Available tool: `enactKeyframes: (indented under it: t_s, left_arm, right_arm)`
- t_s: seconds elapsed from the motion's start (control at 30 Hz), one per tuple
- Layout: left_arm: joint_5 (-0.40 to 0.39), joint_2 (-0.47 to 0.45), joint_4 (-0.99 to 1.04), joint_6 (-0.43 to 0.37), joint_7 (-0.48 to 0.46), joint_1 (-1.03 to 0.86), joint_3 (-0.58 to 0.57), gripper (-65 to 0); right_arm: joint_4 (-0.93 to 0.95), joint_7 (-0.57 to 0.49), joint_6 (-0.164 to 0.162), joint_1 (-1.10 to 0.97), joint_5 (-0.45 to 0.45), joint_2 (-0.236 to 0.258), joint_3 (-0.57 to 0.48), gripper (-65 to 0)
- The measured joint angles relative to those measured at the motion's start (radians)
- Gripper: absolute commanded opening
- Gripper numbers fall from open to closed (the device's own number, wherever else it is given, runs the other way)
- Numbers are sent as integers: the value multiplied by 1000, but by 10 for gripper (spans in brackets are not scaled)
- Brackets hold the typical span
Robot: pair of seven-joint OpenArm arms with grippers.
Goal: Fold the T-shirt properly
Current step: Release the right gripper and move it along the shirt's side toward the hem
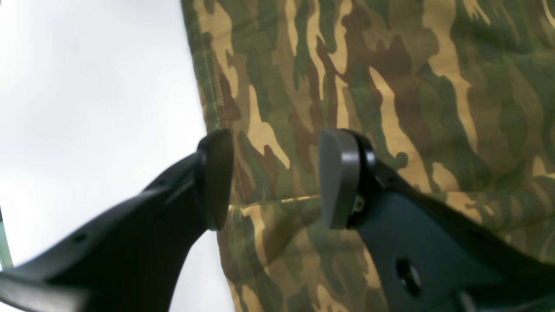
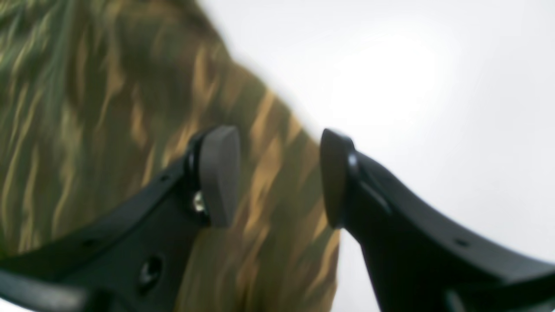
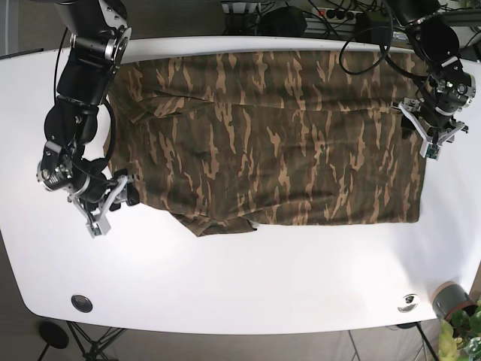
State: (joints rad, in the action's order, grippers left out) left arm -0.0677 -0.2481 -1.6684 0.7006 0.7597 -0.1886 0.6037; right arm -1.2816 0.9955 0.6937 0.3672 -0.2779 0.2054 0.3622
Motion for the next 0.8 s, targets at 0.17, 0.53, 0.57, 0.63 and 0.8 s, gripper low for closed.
enactKeyframes:
  t_s: [0.17, 0.53, 0.57, 0.63, 0.8]
  left_arm:
    - [0, -2, 0, -1, 1, 1, 0, -357]
    - [0, -2, 2, 0, 0, 0, 0, -357]
    - [0, -2, 2, 0, 0, 0, 0, -357]
    - [0, -2, 2, 0, 0, -1, 0, -357]
    - [0, -2, 2, 0, 0, -3, 0, -357]
  right_arm:
    - [150, -102, -1, 90, 142, -24, 0, -352]
    - [554, -470, -2, 212, 335, -31, 0, -346]
    - [577, -483, -3, 216, 346, -32, 0, -346]
    - [623, -536, -5, 217, 360, -31, 0, -344]
    - [634, -522, -1, 217, 352, -31, 1, -342]
